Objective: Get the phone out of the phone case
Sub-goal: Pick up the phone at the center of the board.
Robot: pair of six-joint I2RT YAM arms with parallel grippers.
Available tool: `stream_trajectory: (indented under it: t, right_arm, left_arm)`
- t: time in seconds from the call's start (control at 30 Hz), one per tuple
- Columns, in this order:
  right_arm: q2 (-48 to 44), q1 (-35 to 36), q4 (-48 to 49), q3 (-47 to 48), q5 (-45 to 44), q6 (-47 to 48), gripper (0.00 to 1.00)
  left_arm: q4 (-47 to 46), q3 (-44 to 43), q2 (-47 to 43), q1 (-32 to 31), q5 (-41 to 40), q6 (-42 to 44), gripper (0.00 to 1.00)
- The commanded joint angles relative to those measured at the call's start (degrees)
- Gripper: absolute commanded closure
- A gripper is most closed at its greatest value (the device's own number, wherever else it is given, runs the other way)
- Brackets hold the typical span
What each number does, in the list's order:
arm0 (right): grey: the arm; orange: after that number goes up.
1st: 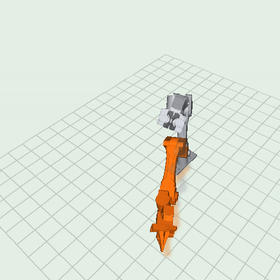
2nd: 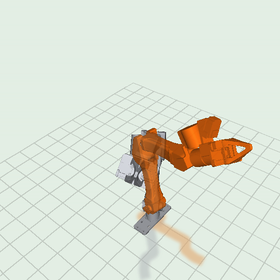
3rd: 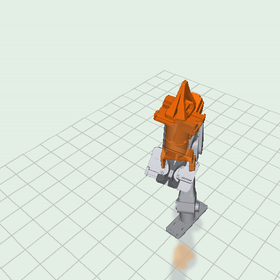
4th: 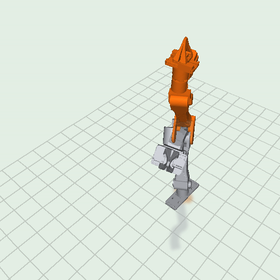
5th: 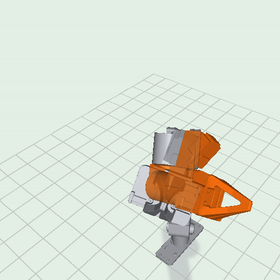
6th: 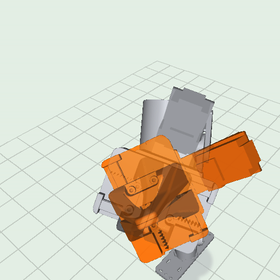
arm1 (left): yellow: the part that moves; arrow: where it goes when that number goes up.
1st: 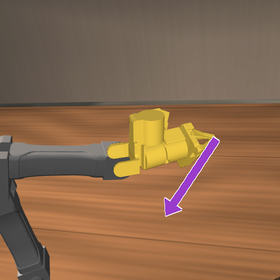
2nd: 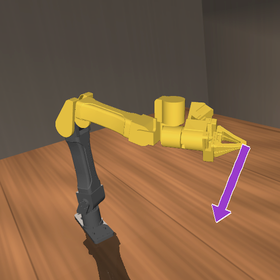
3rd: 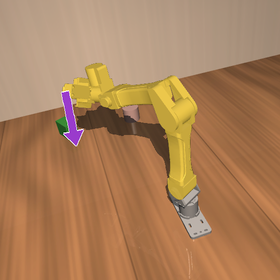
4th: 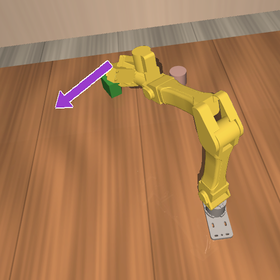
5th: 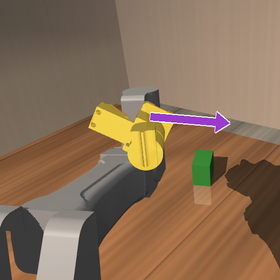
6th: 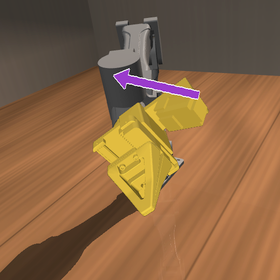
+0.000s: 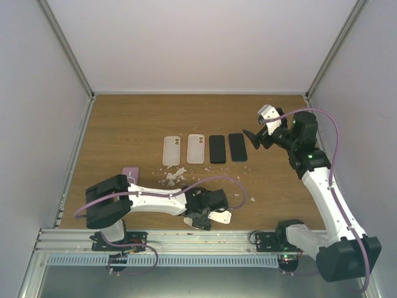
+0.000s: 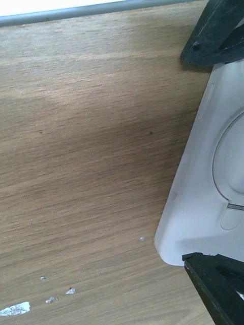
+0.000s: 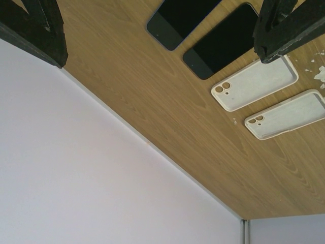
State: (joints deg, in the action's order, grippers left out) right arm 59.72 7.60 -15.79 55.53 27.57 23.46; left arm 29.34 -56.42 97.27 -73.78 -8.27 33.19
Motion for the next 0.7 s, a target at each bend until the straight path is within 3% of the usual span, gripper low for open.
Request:
stream_trajectory:
  t: [0.0,0.27,0.67]
  right_arm:
    - [0.5,-0.7,1.0,1.4,1.2,-1.0,0.01]
    - [0.7,-0.7,1.0,1.5,1.3,-1.0,0.00]
    - [0.7,-0.7,1.2,1.6,2.0,-1.4,0.00]
  left_arm:
    - [-1.5,5.4,-2.2,-0.1,-4.9,1.3,0.01]
    - [-0.8,12.9,-9.7,3.0,-7.7,3.9,0.01]
    - [3.4,16.6,-15.6,19.6,1.6,3.5,0.01]
